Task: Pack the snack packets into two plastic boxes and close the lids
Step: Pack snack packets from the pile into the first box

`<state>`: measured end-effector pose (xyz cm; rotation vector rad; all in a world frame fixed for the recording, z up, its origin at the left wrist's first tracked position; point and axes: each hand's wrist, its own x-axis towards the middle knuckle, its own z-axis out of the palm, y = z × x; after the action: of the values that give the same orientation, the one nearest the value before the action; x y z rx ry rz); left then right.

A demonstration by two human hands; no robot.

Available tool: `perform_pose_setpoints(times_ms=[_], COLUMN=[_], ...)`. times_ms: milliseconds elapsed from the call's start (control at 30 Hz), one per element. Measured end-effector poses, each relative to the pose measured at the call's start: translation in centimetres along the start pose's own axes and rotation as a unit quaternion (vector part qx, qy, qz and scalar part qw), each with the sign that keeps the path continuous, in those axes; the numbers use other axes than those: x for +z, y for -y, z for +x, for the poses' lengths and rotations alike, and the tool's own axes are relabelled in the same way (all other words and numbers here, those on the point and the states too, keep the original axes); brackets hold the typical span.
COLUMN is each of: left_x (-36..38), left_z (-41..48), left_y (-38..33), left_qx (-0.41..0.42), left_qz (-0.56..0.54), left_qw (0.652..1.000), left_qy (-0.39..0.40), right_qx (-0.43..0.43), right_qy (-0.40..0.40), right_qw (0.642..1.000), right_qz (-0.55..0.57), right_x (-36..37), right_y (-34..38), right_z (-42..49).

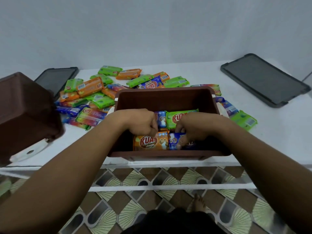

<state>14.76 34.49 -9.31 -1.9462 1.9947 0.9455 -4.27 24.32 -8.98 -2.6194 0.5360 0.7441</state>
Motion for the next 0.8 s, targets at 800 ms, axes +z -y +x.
perform_pose_setpoints(times_ms=[800], left_x=[-3.2], left_z=[-1.1], left_y=[-1.2], left_qx=[0.053], left_qz=[-0.069], left_qw=[0.995], left_qy=[-0.044], right_qx=[-0.099], right_qy=[-0.006], right_qw=[0.995], right_qz=[0.031], right_x=[-2.4], right_y=[-0.7], right_z=[-0.3])
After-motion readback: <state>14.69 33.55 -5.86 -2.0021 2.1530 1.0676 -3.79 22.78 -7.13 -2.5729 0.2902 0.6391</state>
